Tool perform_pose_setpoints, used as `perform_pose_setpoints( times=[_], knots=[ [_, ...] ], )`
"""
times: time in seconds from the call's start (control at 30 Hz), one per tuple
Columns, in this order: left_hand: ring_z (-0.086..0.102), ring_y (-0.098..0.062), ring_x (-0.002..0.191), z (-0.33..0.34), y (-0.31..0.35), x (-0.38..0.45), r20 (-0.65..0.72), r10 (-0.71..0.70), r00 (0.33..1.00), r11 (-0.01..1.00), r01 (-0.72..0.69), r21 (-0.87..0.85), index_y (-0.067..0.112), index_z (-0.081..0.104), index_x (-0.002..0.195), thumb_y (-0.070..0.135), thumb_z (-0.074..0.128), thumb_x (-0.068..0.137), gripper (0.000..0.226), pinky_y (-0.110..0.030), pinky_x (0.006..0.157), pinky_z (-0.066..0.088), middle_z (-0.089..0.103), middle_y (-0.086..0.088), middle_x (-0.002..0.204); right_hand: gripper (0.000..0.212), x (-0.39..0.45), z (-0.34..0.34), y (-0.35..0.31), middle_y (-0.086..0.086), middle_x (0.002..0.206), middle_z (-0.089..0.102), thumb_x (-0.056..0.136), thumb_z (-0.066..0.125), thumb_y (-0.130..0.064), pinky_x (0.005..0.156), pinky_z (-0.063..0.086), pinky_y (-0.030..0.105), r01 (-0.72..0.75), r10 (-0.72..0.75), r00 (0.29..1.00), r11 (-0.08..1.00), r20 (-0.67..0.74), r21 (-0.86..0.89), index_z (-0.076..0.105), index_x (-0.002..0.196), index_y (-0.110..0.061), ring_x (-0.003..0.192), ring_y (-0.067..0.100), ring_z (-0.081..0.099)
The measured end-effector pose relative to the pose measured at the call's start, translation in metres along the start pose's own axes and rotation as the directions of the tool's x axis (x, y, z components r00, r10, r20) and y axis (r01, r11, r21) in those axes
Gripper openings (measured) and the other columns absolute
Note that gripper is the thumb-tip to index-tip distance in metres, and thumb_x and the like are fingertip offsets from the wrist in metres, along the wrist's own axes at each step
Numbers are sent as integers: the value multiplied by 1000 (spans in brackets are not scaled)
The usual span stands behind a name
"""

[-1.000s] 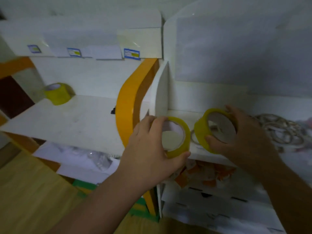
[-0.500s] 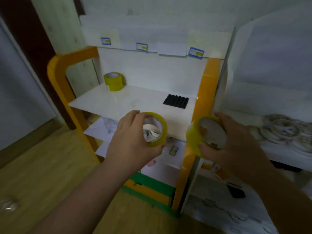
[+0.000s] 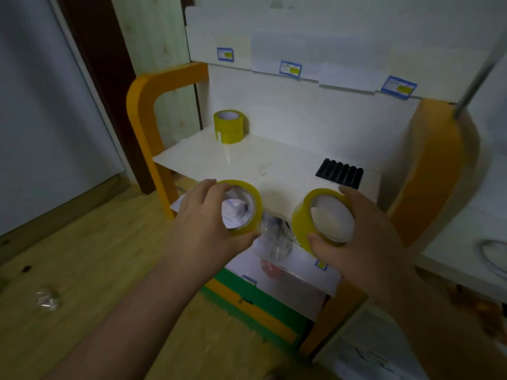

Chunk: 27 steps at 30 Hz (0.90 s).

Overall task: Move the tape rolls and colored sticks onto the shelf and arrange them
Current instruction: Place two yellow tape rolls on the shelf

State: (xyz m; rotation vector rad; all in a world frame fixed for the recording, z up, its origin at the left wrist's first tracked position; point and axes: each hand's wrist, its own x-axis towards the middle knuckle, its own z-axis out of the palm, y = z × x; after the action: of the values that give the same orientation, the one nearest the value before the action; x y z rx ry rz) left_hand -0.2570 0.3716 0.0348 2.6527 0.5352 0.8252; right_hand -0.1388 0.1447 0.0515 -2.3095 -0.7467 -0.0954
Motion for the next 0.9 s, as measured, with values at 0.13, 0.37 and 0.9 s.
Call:
perform_pose_setpoints(
  times=[0.13,0.37,0.9],
  knots=[
    [43,-22,131,10,-35,39,5,-43,999,999,43,30,25,51,129,81,59,57,93,-41,104,44,50,-1,138,90,51,31,-2,-14,144,45,65,74,-62,107,44,39,24,-25,1000,994,12,104,33,144,-46,134,12,43],
    [41,-23,135,27,-85,109,20,-85,996,992,83,99,27,49,132,75,71,58,91,-44,105,43,47,-2,143,98,136,78,-12,-12,145,46,64,79,-56,104,35,25,68,-70,998,983,4,171,37,148,-30,134,9,42],
    [38,-22,135,86,-204,247,228,-6,974,1000,2,16,28,44,139,72,75,62,94,-38,108,38,42,0,146,103,211,138,-37,-14,139,49,61,82,-55,98,38,26,-114,116,993,990,-15,78,36,149,-28,130,11,48]
  ],
)
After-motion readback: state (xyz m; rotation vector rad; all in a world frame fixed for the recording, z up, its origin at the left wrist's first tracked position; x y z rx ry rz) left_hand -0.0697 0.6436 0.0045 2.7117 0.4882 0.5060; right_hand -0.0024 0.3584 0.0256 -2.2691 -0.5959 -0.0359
